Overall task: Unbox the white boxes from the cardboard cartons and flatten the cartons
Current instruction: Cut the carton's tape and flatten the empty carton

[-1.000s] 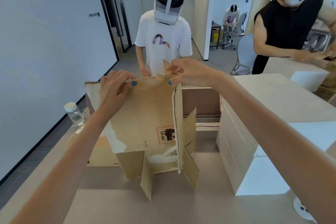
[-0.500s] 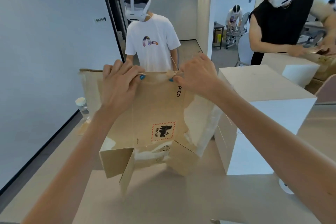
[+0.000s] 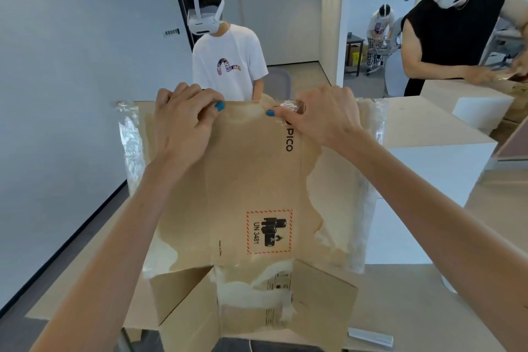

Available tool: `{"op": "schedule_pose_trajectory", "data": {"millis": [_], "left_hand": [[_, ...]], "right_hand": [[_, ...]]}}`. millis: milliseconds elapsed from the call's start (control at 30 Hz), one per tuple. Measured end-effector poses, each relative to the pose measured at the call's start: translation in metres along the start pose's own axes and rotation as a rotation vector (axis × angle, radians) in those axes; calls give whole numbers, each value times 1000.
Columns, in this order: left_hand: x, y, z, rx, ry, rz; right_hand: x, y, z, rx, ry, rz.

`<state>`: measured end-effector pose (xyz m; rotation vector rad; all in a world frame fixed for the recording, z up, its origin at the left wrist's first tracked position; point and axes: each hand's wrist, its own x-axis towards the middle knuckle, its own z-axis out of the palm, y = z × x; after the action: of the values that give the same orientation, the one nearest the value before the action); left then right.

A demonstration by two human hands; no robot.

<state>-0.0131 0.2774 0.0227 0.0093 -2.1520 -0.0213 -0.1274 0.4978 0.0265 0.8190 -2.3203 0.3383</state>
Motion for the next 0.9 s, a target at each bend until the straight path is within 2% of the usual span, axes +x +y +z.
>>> {"op": "schedule_pose_trajectory", "data": {"millis": [233,367,533,700,900], "left_hand": [[-28,-20,52,-258,-222,-181],[-56,-44,112,-254,-390,-204],[-83,-66,183,-306,-543,-332],[-97,-88,256,-380,-672,-441],[-108,-113,346,-452,-809,-482]], "right_hand": [[-7,6,66,19,-169,-12],[-16,12,124,38,-326,12],[-21,23,203,9,-500,44],[-17,38,271,-49,-584,80],[-12,62,353,-54,-641,164]]}}
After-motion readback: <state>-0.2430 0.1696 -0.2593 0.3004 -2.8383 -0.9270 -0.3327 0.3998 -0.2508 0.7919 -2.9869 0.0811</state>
